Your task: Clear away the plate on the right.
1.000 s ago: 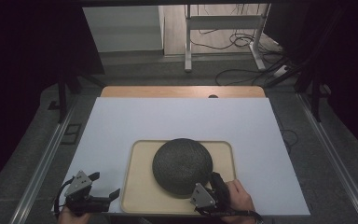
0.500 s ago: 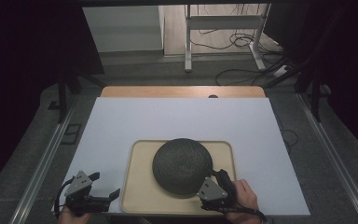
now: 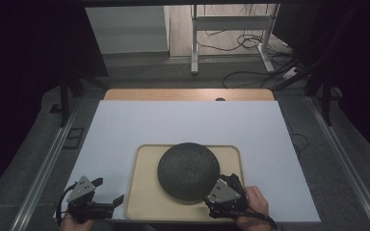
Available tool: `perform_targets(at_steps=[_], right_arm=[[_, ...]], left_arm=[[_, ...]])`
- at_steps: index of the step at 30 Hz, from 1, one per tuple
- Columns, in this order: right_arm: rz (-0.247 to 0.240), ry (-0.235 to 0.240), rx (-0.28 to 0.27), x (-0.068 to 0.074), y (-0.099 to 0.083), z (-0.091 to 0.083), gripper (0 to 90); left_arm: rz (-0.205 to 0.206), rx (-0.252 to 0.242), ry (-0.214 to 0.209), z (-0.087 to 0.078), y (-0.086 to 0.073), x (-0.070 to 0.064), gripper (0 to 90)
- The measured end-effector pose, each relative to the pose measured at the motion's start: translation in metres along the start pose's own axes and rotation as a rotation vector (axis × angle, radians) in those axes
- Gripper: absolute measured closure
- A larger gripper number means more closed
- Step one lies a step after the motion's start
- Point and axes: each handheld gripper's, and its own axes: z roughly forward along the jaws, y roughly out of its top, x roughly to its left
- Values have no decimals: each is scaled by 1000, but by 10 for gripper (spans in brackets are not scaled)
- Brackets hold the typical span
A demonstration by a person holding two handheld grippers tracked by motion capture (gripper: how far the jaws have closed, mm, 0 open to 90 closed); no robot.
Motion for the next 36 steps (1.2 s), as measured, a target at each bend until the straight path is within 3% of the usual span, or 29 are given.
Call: perform_targets(at_steps=[6,16,36], right_arm=[[22,10,-6,-3,-2,1,136],[108,27,-29,-12,-3,-5,67],[185,12,-50,-23,-14,-17,45]], left_arm=[[-2,0,1,-1,-1,0,0],[-5,3,4,0,-1,0,0],[-9,6,7,0,-1,0,0]])
